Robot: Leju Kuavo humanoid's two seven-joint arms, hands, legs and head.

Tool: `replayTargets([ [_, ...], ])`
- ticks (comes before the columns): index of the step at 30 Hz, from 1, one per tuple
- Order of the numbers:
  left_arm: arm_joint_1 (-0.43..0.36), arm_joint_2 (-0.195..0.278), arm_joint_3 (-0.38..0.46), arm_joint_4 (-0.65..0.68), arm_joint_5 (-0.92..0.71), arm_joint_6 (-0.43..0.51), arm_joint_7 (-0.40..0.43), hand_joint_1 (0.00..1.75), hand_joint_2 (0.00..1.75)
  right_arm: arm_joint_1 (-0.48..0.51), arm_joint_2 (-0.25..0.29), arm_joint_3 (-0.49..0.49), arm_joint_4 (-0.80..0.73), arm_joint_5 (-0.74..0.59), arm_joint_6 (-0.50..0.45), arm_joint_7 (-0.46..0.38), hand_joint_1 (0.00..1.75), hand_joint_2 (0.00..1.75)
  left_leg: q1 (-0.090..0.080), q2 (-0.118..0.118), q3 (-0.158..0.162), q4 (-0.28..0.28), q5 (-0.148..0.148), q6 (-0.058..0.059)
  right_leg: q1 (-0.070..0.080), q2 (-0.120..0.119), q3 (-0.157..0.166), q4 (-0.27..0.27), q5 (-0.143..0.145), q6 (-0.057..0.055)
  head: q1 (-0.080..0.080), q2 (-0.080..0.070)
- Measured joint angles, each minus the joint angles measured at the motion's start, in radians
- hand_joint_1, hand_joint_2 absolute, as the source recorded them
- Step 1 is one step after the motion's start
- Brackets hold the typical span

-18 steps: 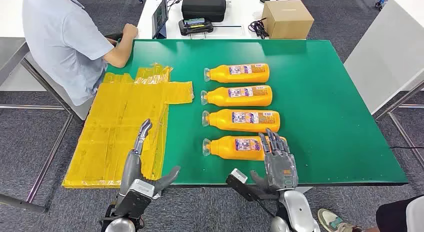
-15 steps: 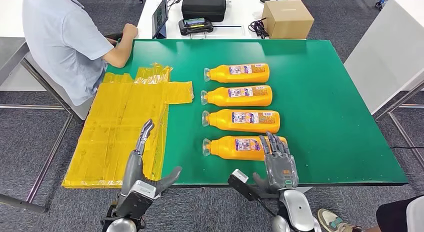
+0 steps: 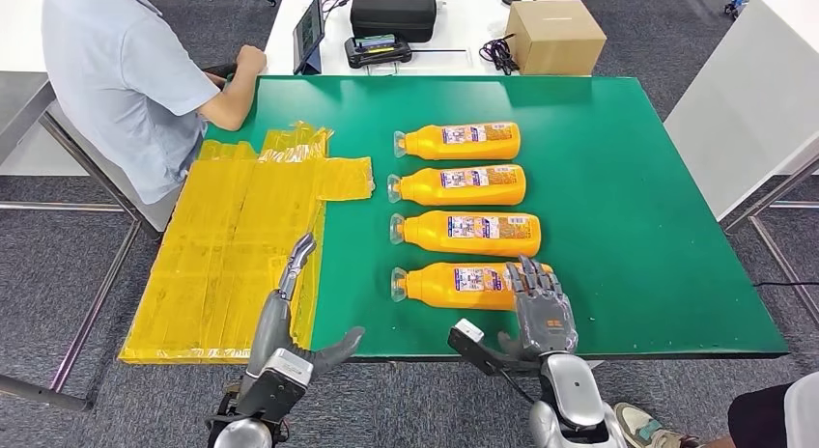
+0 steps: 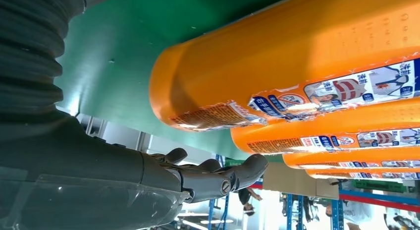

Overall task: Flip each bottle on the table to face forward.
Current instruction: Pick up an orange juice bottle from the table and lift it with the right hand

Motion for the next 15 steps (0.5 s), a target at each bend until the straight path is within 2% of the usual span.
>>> replayTargets([
  [15, -0.024, 0.003, -0.012, 0.036, 0.025, -0.011, -0.001, 0.00, 1.75, -0.066, -0.015, -0.009, 0.091, -0.022, -0.011, -0.011, 0.00, 1.75, 0.000, 0.000, 0.000, 0.000, 0.000, 0.000, 0.000, 0.000, 0.000, 0.000, 0.000, 0.000, 0.000, 0.000],
])
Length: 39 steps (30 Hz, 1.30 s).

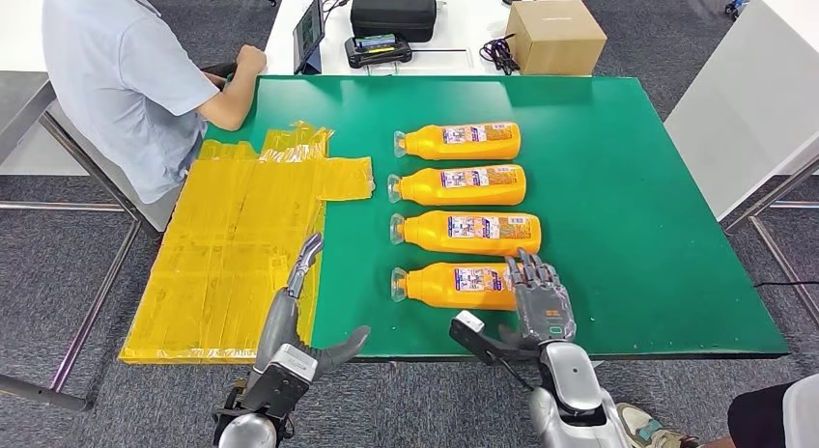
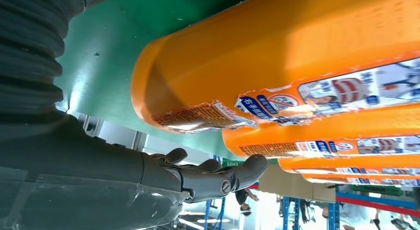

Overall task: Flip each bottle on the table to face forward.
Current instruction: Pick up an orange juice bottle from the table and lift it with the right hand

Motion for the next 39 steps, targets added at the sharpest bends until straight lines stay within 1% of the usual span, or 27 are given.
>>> replayTargets([
  [13, -0.014, 0.002, -0.018, 0.015, -0.011, -0.008, -0.003, 0.00, 1.75, -0.078, -0.004, -0.009, 0.118, 0.029, -0.006, 0.008, 0.00, 1.75, 0.000, 0.000, 0.001, 0.000, 0.000, 0.000, 0.000, 0.000, 0.000, 0.000, 0.000, 0.000, 0.000, 0.000],
  [30, -0.014, 0.003, -0.020, 0.016, -0.022, -0.008, -0.003, 0.00, 1.75, -0.115, -0.004, 0.015, 0.157, 0.045, -0.008, 0.011, 0.00, 1.75, 0.000, 0.000, 0.000, 0.000, 0.000, 0.000, 0.000, 0.000, 0.000, 0.000, 0.000, 0.000, 0.000, 0.000],
  [36, -0.015, 0.003, -0.020, 0.016, -0.026, -0.008, 0.002, 0.00, 1.75, -0.130, -0.004, 0.022, 0.180, 0.031, 0.001, 0.011, 0.01, 1.75, 0.000, 0.000, 0.001, 0.000, 0.000, 0.000, 0.000, 0.000, 0.001, 0.000, 0.000, 0.000, 0.000, 0.000],
  [37, -0.015, 0.003, -0.020, 0.016, -0.026, -0.008, 0.003, 0.00, 1.75, -0.133, -0.004, 0.024, 0.187, 0.026, 0.004, 0.011, 0.21, 1.75, 0.000, 0.000, 0.001, 0.000, 0.000, 0.000, 0.000, 0.000, 0.001, 0.000, 0.000, 0.000, 0.000, 0.000],
  [39, -0.015, 0.003, -0.021, 0.016, -0.026, -0.008, 0.003, 0.00, 1.75, -0.137, -0.006, 0.028, 0.199, 0.012, 0.013, 0.006, 0.96, 1.75, 0.000, 0.000, 0.001, 0.000, 0.000, 0.000, 0.000, 0.000, 0.001, 0.000, 0.000, 0.000, 0.000, 0.000],
])
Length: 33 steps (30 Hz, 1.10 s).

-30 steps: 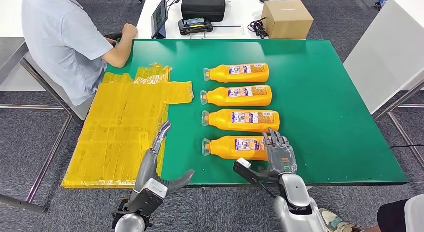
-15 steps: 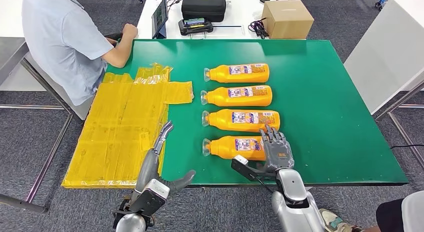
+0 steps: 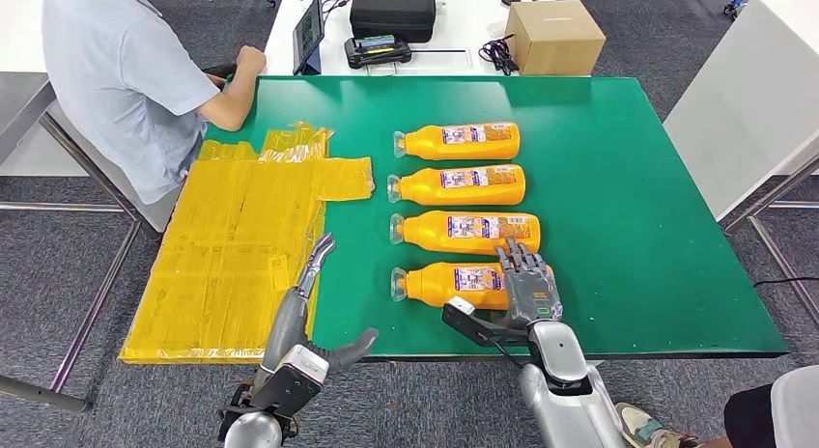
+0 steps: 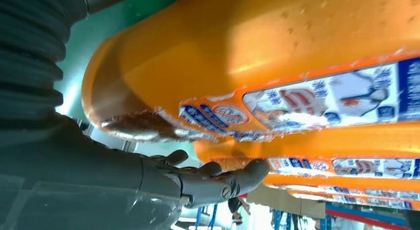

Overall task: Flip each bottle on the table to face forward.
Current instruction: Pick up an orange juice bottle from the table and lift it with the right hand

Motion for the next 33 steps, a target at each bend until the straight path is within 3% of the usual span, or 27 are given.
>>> replayTargets([
  [1, 0.000, 0.000, 0.000, 0.000, 0.000, 0.000, 0.000, 0.00, 1.75, -0.002, -0.002, 0.002, 0.008, -0.010, 0.005, -0.004, 1.33, 1.75, 0.000, 0.000, 0.000, 0.000, 0.000, 0.000, 0.000, 0.000, 0.000, 0.000, 0.000, 0.000, 0.000, 0.000],
  [2, -0.001, 0.000, 0.000, 0.001, 0.000, 0.000, 0.000, 0.00, 1.75, -0.004, -0.004, 0.005, 0.016, -0.021, 0.010, -0.008, 1.50, 1.75, 0.000, 0.000, 0.001, 0.000, 0.000, 0.000, 0.000, 0.000, 0.001, 0.000, 0.000, 0.000, 0.000, 0.000],
  [17, -0.029, 0.000, 0.000, 0.017, 0.003, -0.001, 0.001, 0.00, 1.75, -0.063, -0.037, 0.034, 0.117, -0.087, 0.002, -0.031, 1.31, 1.75, 0.000, 0.000, 0.005, 0.000, 0.000, 0.000, 0.000, 0.000, 0.005, 0.000, 0.000, 0.000, 0.000, 0.000],
  [24, -0.029, 0.000, 0.000, 0.017, 0.004, -0.001, 0.001, 0.00, 1.75, -0.063, -0.040, 0.040, 0.118, -0.099, 0.004, -0.033, 1.54, 1.75, 0.000, 0.000, 0.005, 0.000, 0.000, 0.000, 0.000, 0.000, 0.005, 0.000, 0.000, 0.000, 0.000, 0.000],
  [33, -0.029, 0.000, -0.002, 0.019, 0.012, -0.001, -0.009, 0.00, 1.75, -0.058, -0.060, 0.030, 0.122, -0.241, 0.019, -0.116, 1.71, 1.75, 0.000, 0.001, 0.010, 0.000, -0.001, 0.001, 0.000, 0.000, 0.008, -0.001, 0.000, 0.000, 0.000, 0.000],
])
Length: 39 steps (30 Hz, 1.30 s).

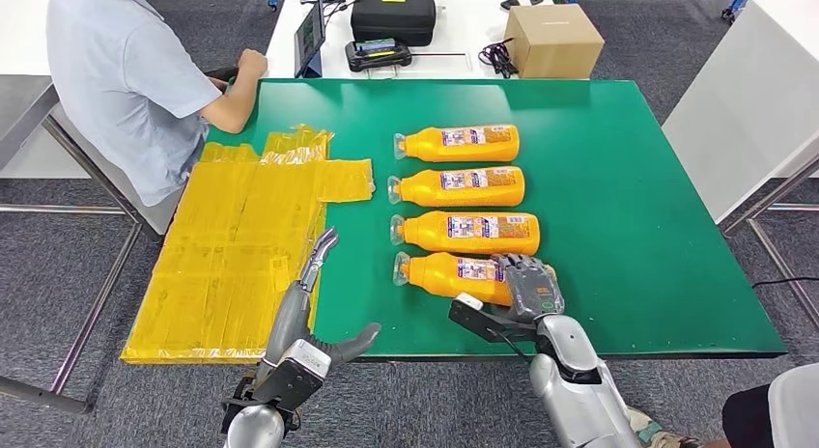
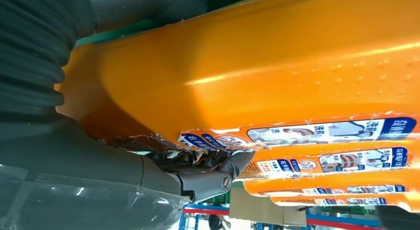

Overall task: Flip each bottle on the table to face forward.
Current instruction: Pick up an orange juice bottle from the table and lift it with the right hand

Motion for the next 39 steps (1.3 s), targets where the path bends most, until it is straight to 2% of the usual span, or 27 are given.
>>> replayTargets([
  [3, -0.002, 0.000, 0.000, 0.004, 0.067, -0.014, 0.008, 0.00, 1.75, 0.011, -0.005, -0.018, -0.007, -0.163, 0.058, -0.082, 1.74, 1.75, 0.000, 0.001, 0.004, 0.000, -0.002, 0.001, 0.000, 0.002, 0.002, 0.000, 0.000, 0.000, 0.000, 0.000],
  [7, -0.006, 0.000, 0.001, 0.022, 0.267, -0.045, 0.045, 0.00, 1.75, 0.062, -0.010, -0.035, -0.077, -0.418, 0.172, -0.198, 1.74, 1.75, 0.000, 0.006, 0.010, 0.000, -0.006, 0.001, 0.000, 0.006, 0.009, -0.001, 0.000, 0.000, 0.000, 0.000],
  [12, -0.013, 0.000, 0.006, 0.056, 0.438, -0.045, 0.073, 0.00, 1.75, 0.119, 0.004, -0.019, -0.194, -0.582, 0.265, -0.215, 1.73, 1.75, 0.000, 0.006, 0.009, 0.000, -0.006, 0.001, 0.000, 0.007, 0.008, 0.000, 0.000, 0.000, 0.000, 0.000],
  [18, -0.025, 0.000, 0.012, 0.113, 0.570, -0.071, 0.136, 0.00, 1.75, 0.128, 0.015, 0.009, -0.252, -0.618, 0.272, -0.205, 1.71, 1.75, 0.000, 0.005, 0.004, 0.000, -0.003, 0.003, 0.000, 0.006, 0.005, 0.000, 0.000, 0.000, 0.000, 0.000],
  [25, -0.037, 0.000, 0.016, 0.163, 0.604, -0.097, 0.151, 0.00, 1.75, 0.123, 0.023, 0.022, -0.266, -0.625, 0.271, -0.212, 1.61, 1.75, -0.001, 0.004, -0.001, 0.000, -0.003, 0.004, -0.001, 0.006, 0.001, 0.000, 0.000, 0.000, 0.000, 0.000],
  [28, -0.047, 0.000, 0.015, 0.195, 0.636, -0.136, 0.166, 0.00, 1.75, 0.114, 0.029, 0.039, -0.266, -0.625, 0.266, -0.226, 1.63, 1.75, -0.001, 0.004, -0.003, 0.000, -0.003, 0.004, -0.001, 0.006, -0.001, 0.000, 0.000, 0.000, 0.000, 0.000],
  [39, -0.116, 0.000, -0.027, 0.355, 0.680, -0.206, 0.184, 0.00, 1.75, 0.055, 0.100, 0.147, -0.247, -0.577, 0.217, -0.227, 1.56, 1.75, -0.001, 0.004, -0.004, 0.000, -0.003, 0.004, -0.001, 0.006, -0.003, 0.000, 0.000, 0.000, 0.000, 0.000],
])
